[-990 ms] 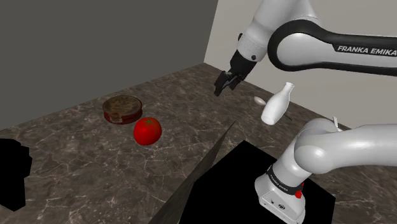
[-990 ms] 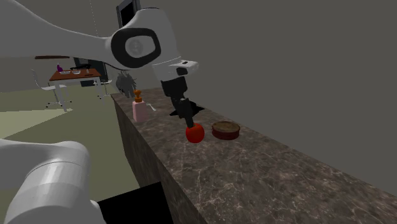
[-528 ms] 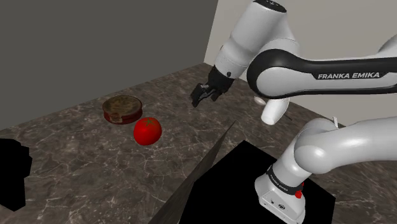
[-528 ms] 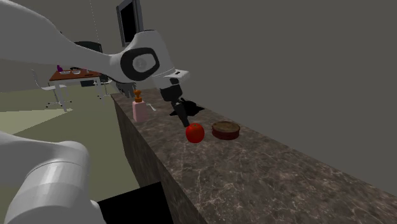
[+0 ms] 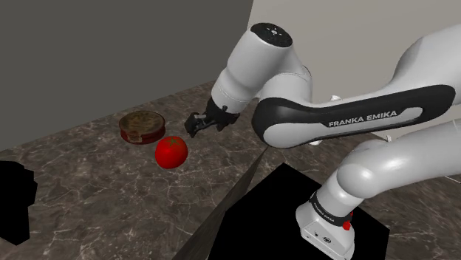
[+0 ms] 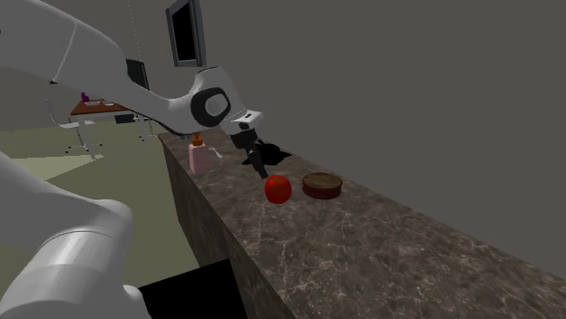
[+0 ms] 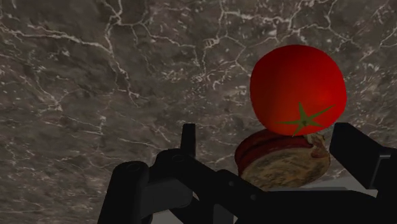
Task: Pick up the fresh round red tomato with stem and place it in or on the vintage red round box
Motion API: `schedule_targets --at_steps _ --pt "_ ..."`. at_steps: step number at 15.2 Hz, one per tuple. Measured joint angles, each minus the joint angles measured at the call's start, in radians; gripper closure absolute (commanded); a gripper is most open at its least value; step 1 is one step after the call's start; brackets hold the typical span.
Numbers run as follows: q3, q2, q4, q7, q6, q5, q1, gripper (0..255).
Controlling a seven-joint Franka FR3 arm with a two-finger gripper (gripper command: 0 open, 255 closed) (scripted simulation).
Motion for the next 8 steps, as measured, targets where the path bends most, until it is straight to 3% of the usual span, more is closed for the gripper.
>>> schedule_targets --at_steps 2,5,8 --pt "0.105 0.06 0.04 0.102 0.045 -0.049 -0.074 0" --pt "0.283 0.142 0.112 0.258 0.091 -0.149 -0.223 0" --pt "0.393 0.193 0.145 0.336 0.12 -0.218 -0.332 0"
